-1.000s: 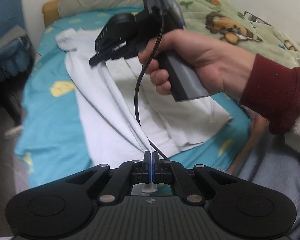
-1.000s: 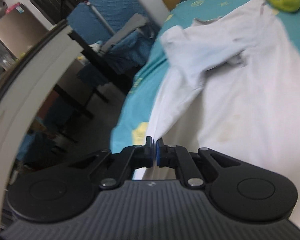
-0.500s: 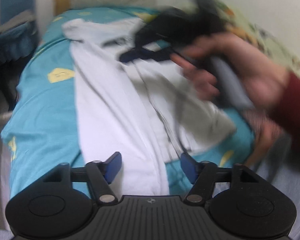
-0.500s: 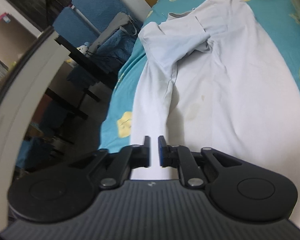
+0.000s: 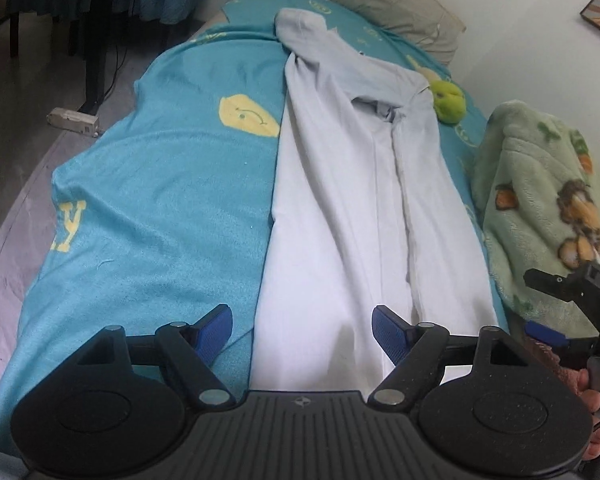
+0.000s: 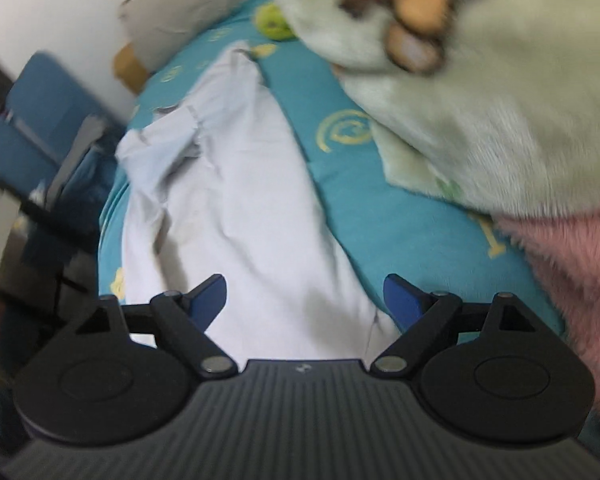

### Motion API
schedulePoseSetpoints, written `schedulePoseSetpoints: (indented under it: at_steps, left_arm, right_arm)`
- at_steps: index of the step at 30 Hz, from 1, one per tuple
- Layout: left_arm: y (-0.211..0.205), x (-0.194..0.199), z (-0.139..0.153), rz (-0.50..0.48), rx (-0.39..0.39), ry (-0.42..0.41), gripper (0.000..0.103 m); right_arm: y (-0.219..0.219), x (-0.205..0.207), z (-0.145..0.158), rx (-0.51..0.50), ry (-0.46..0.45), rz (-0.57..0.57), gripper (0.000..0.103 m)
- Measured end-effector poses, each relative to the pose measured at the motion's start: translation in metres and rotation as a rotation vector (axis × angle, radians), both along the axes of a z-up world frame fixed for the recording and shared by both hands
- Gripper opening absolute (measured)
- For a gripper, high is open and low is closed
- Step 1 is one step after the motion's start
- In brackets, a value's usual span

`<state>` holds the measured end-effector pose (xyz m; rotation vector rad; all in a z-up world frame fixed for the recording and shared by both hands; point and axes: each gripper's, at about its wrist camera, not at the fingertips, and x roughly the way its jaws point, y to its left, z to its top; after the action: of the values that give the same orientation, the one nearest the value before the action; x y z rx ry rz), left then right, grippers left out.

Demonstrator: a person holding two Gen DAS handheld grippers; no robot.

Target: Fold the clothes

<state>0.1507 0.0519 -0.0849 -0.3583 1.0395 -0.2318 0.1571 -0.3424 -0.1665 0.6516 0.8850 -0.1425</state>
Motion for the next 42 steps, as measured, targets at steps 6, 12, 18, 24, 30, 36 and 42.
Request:
schedulePoseSetpoints:
  at_steps: [6, 12, 18, 24, 30, 36, 42]
  left_arm:
    - [-0.009, 0.002, -0.014, -0.024, 0.045, 0.041, 0.079]
    - [-0.013, -0.003, -0.015, -0.075, -0.010, 0.032, 0.073]
    - [-0.023, -0.011, -0.017, -0.128, -0.005, 0.042, 0.046]
    - [-0.011, -0.019, -0.011, -0.075, -0.013, 0.027, 0.003]
    - [0.025, -0.036, 0.023, 0.054, -0.207, -0.090, 0.002]
    - [0.056, -0.050, 0.076, 0.158, -0.399, -0.207, 0.001]
    - [0.073, -0.081, 0.131, 0.158, -0.395, -0.303, 0.001]
  right_arm:
    - [0.011, 0.011, -0.031, 0.052, 0.111, 0.010, 0.086]
    - [0.021, 0.009, -0.036, 0.043, 0.126, 0.049, 0.088]
    - [0.058, 0.005, -0.032, -0.042, 0.155, 0.186, 0.077]
    - [0.076, -0.009, -0.016, -0.107, 0.115, 0.237, 0.012]
    - [0.062, -0.030, 0.015, -0.009, -0.023, 0.201, 0.007]
    - [0.059, -0.053, 0.058, 0.093, -0.145, 0.202, 0.007]
    - [0.051, -0.086, 0.104, 0.115, -0.257, 0.219, 0.007]
